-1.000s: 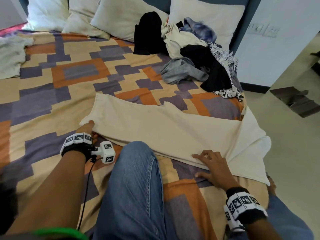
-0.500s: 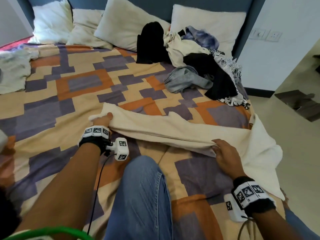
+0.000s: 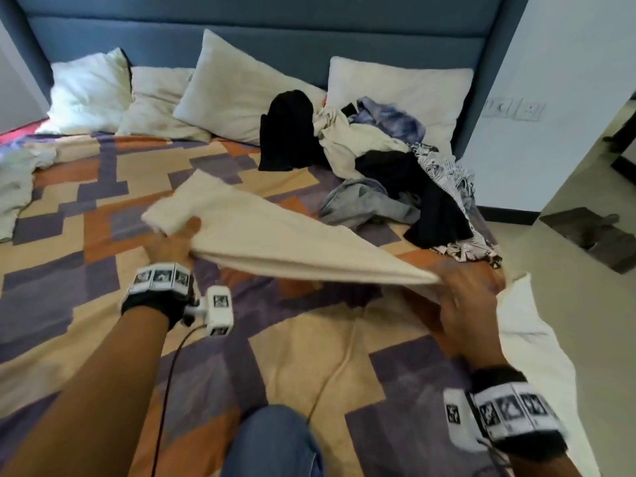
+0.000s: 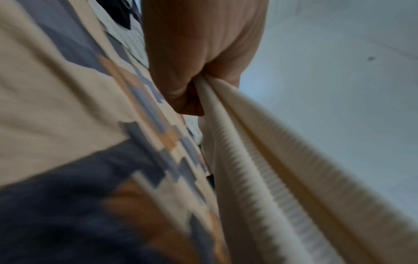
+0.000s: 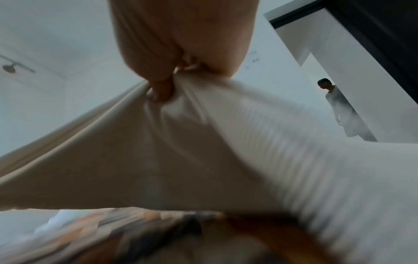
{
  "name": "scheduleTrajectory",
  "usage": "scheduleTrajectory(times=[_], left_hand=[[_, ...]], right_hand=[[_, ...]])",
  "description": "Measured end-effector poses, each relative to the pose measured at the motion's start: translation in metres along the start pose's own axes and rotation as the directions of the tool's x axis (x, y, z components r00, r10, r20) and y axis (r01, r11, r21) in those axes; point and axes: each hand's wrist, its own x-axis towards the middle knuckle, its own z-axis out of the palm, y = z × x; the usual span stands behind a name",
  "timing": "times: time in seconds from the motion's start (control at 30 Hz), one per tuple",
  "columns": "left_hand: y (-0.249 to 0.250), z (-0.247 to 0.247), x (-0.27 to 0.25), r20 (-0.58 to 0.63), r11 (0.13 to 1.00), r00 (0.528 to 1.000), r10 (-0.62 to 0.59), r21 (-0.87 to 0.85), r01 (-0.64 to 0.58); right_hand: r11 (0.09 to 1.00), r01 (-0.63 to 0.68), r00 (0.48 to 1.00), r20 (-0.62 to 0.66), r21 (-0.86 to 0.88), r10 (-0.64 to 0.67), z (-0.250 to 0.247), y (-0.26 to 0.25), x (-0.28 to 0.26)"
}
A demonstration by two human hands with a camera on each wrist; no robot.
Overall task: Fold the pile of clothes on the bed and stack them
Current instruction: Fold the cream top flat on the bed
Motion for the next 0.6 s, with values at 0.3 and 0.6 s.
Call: scheduleTrajectory(times=[0.3,0.6], left_hand=[[-0.119,-0.066,-0.018,-0.022,0.789,0.949,-0.314,0.55,0.274],[-0.06,0.114,-0.132,0.407,0.885,0.893,-0.192,0.466,-0.022]], right_hand=[[0.844,-0.508,0.735,0.598,0.172,0.321,-0.033,0.024,-0.124],[0.436,-0.899,0.433,0.072,-0.03,0.898,-0.033,0.072,-0.064]])
